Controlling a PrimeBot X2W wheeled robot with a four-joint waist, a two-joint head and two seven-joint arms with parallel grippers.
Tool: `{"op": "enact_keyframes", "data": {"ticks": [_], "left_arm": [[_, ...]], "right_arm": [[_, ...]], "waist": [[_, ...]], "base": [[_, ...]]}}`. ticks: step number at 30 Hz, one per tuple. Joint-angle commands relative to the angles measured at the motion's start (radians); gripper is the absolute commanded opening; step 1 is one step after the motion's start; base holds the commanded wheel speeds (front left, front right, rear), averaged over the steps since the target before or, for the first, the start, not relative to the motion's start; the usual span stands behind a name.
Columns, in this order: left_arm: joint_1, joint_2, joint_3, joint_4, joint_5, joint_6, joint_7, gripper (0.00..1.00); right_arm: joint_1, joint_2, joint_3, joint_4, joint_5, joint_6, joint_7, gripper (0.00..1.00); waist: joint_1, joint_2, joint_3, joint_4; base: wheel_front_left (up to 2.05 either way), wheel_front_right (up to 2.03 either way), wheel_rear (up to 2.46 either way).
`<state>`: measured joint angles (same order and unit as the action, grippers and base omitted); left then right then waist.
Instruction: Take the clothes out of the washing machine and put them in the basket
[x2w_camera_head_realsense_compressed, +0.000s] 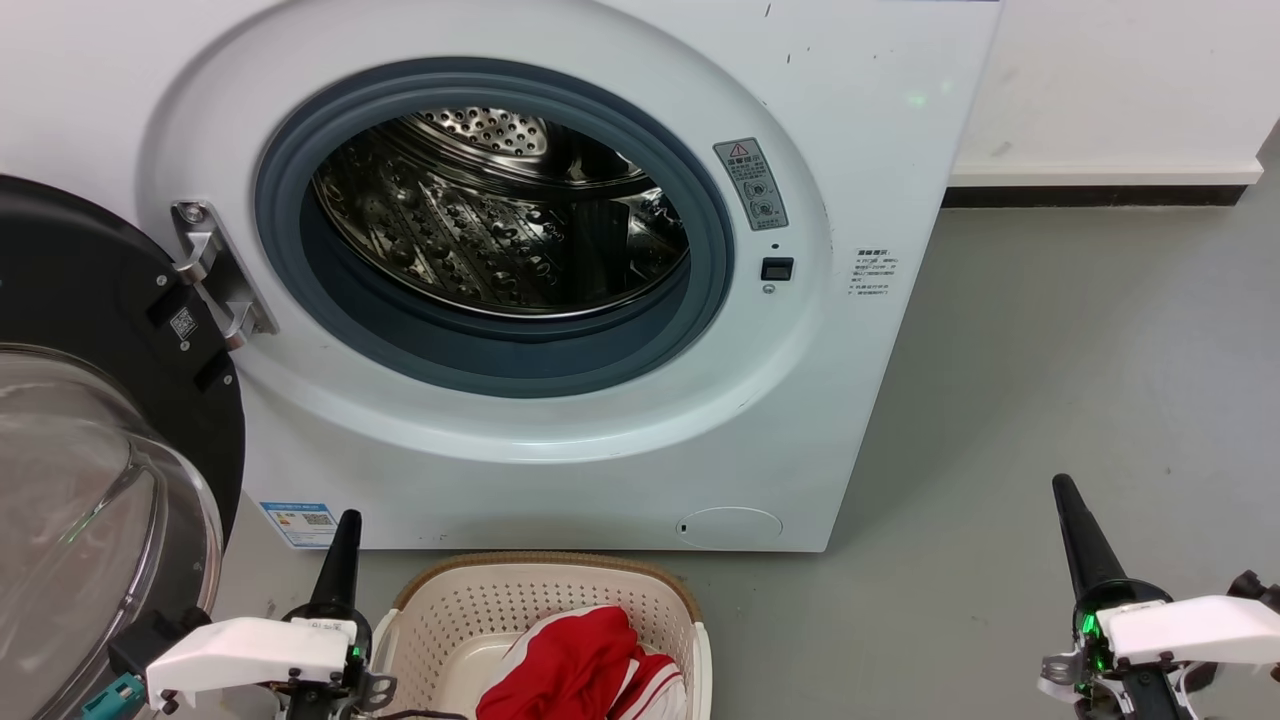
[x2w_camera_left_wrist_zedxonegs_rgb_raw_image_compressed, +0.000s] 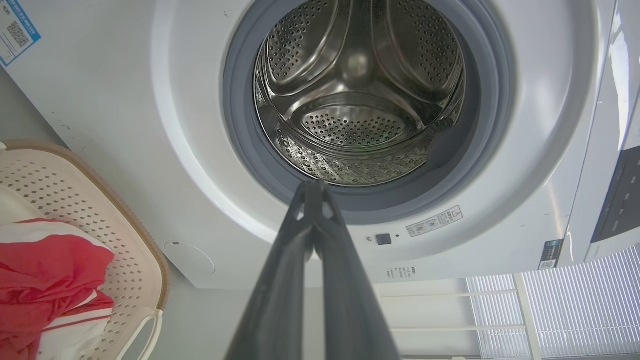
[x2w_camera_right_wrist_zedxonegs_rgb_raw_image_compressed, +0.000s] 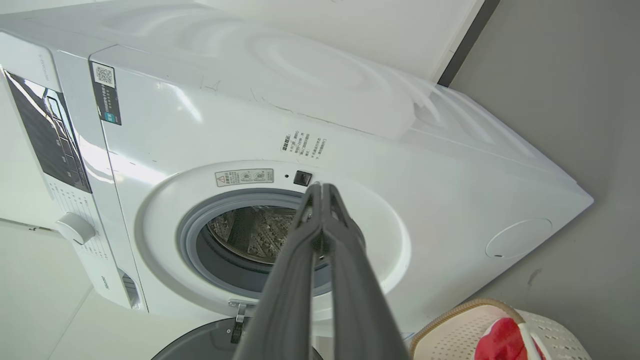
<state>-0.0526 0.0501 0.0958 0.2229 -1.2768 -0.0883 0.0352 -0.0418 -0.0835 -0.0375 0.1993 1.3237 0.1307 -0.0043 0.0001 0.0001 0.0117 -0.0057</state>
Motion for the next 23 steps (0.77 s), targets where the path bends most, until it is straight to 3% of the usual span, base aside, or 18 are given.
{"op": "enact_keyframes", "data": {"ticks": [1,23], "left_arm": [[-0.025,0.0,0.003,-0.001,-0.026,-0.008,0.007,0.0],[-0.047,0.0,0.014,0.014,-0.216,-0.03,0.053,0.0]], "right_arm": [[-0.024,-0.004,-0.004,0.001,0.027,0.0,0.007,0.0],[-0.053,0.001,-0.024,0.027,0.209,0.0,0.057,0.0]], "waist": [[-0.0001,-0.0001,0.0,0.0],[-0.0001,-0.0001,-0.005,0.003]], "base": [[0.0,0.0,0.0],[0.0,0.0,0.0]]}}
